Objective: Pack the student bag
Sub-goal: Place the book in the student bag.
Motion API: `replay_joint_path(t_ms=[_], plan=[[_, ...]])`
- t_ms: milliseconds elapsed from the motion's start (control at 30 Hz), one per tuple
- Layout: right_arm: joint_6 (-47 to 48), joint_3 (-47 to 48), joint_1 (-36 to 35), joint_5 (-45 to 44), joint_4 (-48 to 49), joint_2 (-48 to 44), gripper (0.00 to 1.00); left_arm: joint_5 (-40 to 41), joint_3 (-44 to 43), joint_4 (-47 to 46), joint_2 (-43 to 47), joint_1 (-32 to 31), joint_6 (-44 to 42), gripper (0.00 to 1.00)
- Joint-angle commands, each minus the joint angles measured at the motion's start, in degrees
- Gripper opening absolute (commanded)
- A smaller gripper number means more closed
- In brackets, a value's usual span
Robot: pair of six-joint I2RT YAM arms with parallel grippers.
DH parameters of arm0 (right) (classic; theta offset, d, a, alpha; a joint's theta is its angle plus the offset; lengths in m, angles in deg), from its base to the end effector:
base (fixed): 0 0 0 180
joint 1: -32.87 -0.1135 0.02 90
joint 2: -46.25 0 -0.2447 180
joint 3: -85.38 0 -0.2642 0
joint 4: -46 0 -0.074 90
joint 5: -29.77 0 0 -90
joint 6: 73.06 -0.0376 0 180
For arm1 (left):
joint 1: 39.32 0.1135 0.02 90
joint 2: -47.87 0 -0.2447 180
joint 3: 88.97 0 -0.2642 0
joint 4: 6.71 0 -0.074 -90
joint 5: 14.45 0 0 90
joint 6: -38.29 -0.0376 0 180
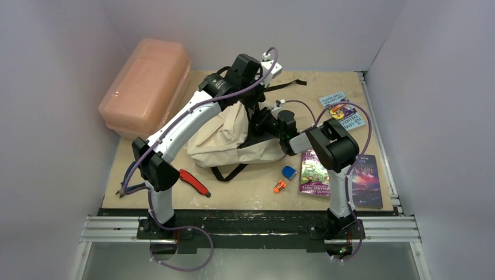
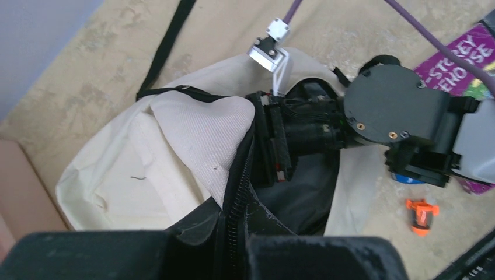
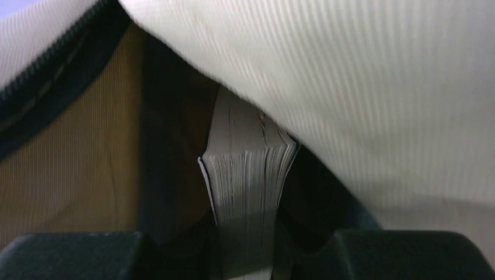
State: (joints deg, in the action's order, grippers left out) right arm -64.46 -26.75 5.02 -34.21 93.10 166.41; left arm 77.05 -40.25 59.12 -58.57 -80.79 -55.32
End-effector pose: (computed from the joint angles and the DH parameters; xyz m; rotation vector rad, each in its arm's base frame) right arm 0.3565 0.2070 0.1063 0.5148 1.9402 1.7253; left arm 0.3103 -0.2729 0.3860 0.8712 2.1349 -0.3124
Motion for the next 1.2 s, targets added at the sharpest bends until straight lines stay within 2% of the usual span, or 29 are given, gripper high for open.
replay_joint_path(t_ms=[0,167,300,367,500,633,700,867,967,1100,1167], plan=[[-1.5,1.5,2.4,-5.3,10.0,-6.0,0.0,8.2,-7.1,-10.5,-3.3,-0.7,-8.4,0.0],[1.6,-0.3,4.0,-9.8,5.3,-10.4,0.0,16.4,-11.1,-12.0,-7.0,-0.8,-13.3,0.0],[4.3,-4.2,4.1,-14.1,2.6,-15.2,0.0,14.2,-8.2,-11.7,-5.7,-0.7,-11.6,0.0],[4.8,-4.7,3.5,-13.1,1.0,-15.9,0.0,14.1,-4.7,-10.6,-4.5,-0.8,-10.3,0.0],[7.4,-2.8,2.3,-6.2,-4.7,-15.2,0.0,15.0,5.4,-9.7,0.6,-0.8,-8.1,0.0],[11.2,0.4,2.0,3.6,-11.5,-14.8,0.0,14.1,18.2,-15.3,8.0,-0.6,-11.0,0.0],[14.9,3.4,2.0,7.9,-19.2,-14.9,0.0,12.3,21.9,-18.3,10.9,-0.5,-12.4,0.0],[18.7,7.3,2.1,13.4,-25.5,-15.6,0.0,6.8,26.3,-21.3,13.6,-0.2,-14.5,0.0],[13.9,4.6,1.2,12.0,-17.2,-14.9,0.0,6.4,25.6,-21.0,13.4,-0.1,-13.0,0.0],[8.0,5.7,-1.3,10.8,-6.1,-9.4,0.0,3.0,24.3,-20.3,13.5,-0.2,-11.0,0.0],[7.3,7.1,-2.3,7.5,-4.3,-6.4,0.0,1.2,24.2,-20.4,13.6,-0.2,-10.3,0.0]])
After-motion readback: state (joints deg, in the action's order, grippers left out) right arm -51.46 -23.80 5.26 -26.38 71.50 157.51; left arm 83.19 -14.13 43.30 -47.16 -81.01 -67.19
